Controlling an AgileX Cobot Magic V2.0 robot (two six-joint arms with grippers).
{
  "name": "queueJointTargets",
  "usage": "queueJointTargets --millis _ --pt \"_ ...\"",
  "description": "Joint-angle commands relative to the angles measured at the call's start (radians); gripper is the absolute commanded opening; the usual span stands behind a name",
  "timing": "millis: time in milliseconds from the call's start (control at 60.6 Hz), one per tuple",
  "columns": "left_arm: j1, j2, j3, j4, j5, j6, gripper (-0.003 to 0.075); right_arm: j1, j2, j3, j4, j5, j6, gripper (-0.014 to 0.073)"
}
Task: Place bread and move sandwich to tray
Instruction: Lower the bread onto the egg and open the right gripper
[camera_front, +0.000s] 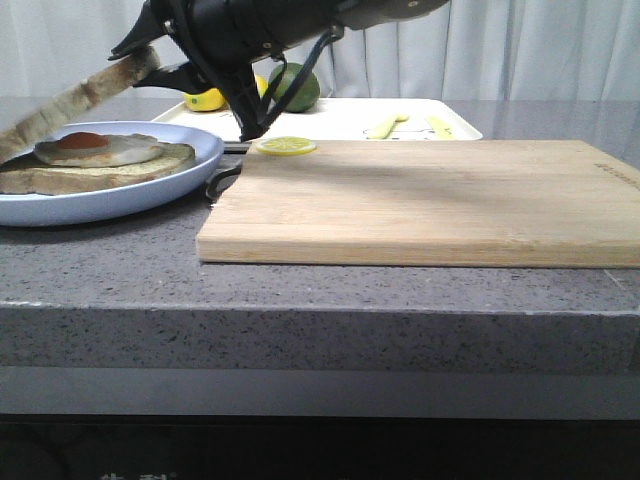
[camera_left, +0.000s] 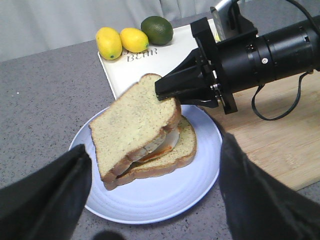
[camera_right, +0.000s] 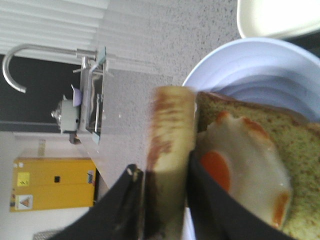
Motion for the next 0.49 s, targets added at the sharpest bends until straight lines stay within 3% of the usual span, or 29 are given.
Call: queueJointTargets --millis 0,313,478 --pt "-0.008 0.007 -0.033 0.000 -0.080 -0.001 0.0516 -0.019 -0.087 -0.040 -0.041 0.060 -0.003 0.0351" --pt "-0.008 0.007 -0.033 0.000 -0.080 -0.001 0.0516 -0.057 -0.199 -0.038 -0.299 0.062 -0.003 0.0385" --pt "-0.008 0.007 -0.033 0.000 -0.080 -0.001 0.0516 -0.083 -0.296 -0.037 -0.520 0.109 -0.002 0.0383"
